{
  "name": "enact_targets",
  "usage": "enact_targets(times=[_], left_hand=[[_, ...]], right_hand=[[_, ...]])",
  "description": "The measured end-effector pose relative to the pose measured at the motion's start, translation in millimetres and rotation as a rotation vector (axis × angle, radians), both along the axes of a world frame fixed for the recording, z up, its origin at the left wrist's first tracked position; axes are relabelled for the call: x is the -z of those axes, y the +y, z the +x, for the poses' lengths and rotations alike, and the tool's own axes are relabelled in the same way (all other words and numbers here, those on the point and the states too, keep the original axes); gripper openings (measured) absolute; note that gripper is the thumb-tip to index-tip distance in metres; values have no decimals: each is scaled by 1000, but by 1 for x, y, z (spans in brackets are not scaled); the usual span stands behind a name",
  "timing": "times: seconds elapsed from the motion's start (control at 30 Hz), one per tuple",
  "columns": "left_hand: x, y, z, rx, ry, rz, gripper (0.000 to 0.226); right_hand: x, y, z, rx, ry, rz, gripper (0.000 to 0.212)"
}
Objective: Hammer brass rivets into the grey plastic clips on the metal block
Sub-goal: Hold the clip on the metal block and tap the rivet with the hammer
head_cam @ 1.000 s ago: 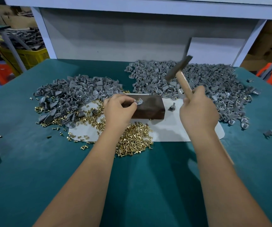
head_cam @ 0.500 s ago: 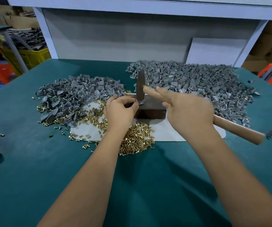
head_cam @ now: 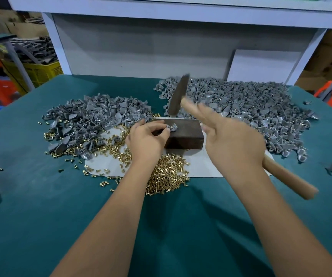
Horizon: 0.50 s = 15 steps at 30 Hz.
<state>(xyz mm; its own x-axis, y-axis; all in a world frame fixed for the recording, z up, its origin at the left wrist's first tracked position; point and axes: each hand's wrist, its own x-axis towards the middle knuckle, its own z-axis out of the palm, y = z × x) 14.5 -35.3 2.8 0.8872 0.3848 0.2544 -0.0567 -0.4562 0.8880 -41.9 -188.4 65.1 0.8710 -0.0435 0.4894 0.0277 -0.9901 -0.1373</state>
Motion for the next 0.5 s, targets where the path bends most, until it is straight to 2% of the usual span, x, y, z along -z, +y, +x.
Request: enact_targets(times=[0.07, 0.2, 0.33, 0.43, 0.5], left_hand=[[0, 1, -1, 4, -2, 31, 11], [-1, -1, 0, -20, 19, -20, 7], [0, 0, 0, -10, 4, 62, 11], [1, 0, 1, -7, 19, 26, 11], [1, 1, 2, 4, 15, 29, 10]], right_hand=[[2, -1, 2, -27, 49, -50, 48], [2, 3, -2, 42, -50, -42, 47], [7, 2, 2, 13, 27, -83, 48], [3, 4, 1, 84, -33, -68, 50], [8, 5, 2, 52, 6, -91, 50]])
